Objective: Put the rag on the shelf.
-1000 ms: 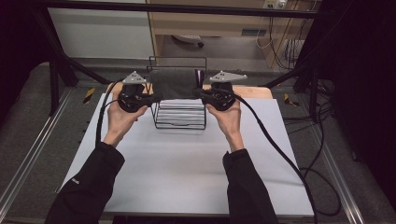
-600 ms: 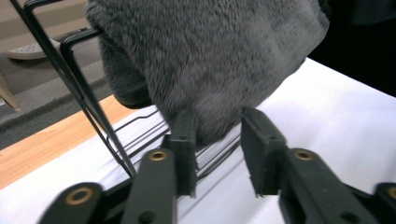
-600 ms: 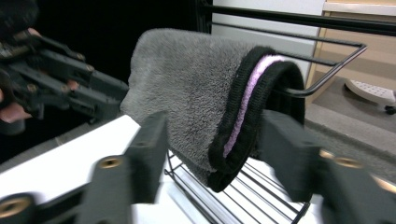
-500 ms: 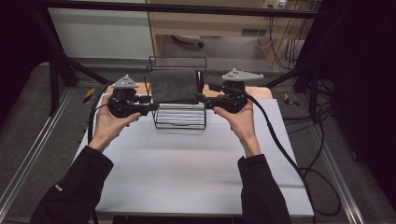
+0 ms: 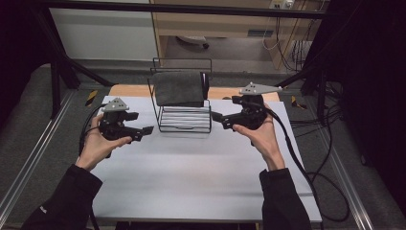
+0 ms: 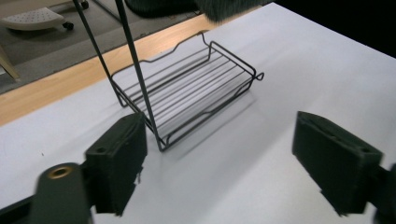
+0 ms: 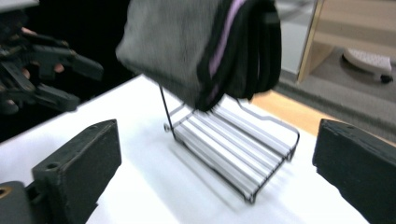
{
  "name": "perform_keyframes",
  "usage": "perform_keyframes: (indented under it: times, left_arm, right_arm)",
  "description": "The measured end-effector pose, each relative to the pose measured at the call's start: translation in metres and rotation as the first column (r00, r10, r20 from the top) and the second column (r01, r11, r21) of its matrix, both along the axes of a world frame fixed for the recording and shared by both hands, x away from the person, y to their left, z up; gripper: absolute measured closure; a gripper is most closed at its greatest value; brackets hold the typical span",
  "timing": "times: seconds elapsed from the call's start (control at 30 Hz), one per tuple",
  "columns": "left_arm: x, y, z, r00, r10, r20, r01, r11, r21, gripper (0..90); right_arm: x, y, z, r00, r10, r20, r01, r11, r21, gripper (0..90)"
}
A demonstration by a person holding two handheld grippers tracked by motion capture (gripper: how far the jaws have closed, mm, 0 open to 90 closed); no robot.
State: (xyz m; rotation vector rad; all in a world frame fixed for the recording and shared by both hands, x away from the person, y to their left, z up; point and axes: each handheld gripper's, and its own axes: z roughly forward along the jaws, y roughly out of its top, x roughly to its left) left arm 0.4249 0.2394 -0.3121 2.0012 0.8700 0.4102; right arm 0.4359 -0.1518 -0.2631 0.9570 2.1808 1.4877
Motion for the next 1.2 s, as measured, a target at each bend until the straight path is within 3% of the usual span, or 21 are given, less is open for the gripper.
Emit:
perform_keyframes:
  times: [0.23, 0.5, 0.7, 1.0, 1.2]
  left_arm:
    - [-0.017, 0.01, -0.034, 0.9995, 0.031, 0.003, -0.031, 0.9995, 0.001, 6.5]
    - [-0.032, 0.022, -0.071, 0.9995, 0.031, 0.003, -0.031, 0.9989, -0.034, 6.7]
    - [-0.04, 0.029, -0.096, 0.9997, 0.023, -0.011, -0.023, 0.9997, 0.001, 7.6]
    - [-0.054, 0.042, -0.123, 0.9995, 0.011, -0.028, -0.011, 0.9996, 0.028, 9.3]
    - [-0.06, 0.05, -0.129, 0.9993, 0.024, -0.03, -0.023, 0.9983, 0.053, 9.2]
  right_arm:
    - [-0.013, -0.013, -0.037, 0.9997, 0.004, -0.026, -0.004, 1.0, -0.016, 0.9]
    - [-0.026, -0.041, -0.094, 0.992, 0.024, -0.124, -0.023, 1.0, 0.006, 0.9]
    - [-0.036, -0.062, -0.13, 0.987, 0.015, -0.16, -0.018, 1.0, -0.019, 0.9]
    - [-0.053, -0.093, -0.164, 0.9829, -0.002, -0.184, -0.003, 1.0, -0.026, 0.9]
    - [-0.065, -0.112, -0.182, 0.98, -0.018, -0.198, 0.015, 1.0, -0.015, 0.9]
